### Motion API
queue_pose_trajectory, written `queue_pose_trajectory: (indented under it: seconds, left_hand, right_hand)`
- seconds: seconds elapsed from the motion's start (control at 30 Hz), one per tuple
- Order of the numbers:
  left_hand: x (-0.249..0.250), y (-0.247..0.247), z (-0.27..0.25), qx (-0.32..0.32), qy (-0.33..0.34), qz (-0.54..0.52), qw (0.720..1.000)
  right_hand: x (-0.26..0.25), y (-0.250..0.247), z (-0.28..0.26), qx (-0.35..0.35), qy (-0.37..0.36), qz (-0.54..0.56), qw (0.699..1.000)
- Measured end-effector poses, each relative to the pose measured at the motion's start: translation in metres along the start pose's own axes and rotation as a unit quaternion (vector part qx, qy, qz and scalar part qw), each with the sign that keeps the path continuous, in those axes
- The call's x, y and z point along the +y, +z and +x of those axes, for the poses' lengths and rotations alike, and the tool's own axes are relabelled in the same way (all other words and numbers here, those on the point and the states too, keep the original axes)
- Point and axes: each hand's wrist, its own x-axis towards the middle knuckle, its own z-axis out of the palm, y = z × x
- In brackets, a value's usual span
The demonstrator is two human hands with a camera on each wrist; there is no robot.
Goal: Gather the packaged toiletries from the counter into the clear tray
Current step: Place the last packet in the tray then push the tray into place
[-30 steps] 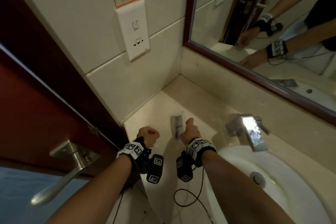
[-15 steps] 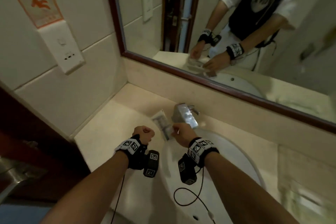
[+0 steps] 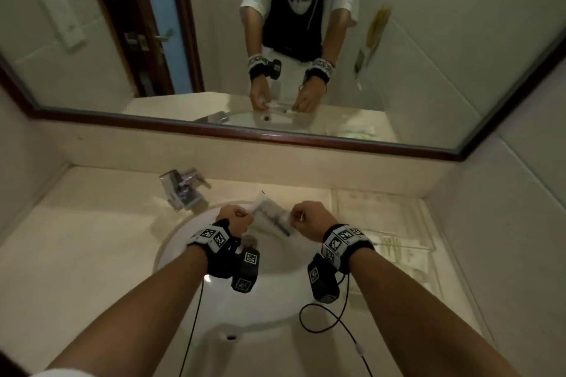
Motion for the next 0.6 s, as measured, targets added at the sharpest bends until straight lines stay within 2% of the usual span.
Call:
queue_pose_trajectory:
  seconds: [0.4,0.6]
  left_hand:
    - [0.045,0.113,-0.011,-0.059,0.016,0.014,0.998]
    - [0.057,0.147,-0.013,-0.078,0.000,0.030,0.997]
  right_hand:
    - [0.157,-0.057,-0.095,0.040,0.142,-0.028,0.989]
    - [0.201,-0.056,-0.113,0.034,0.196,-0.025,0.980]
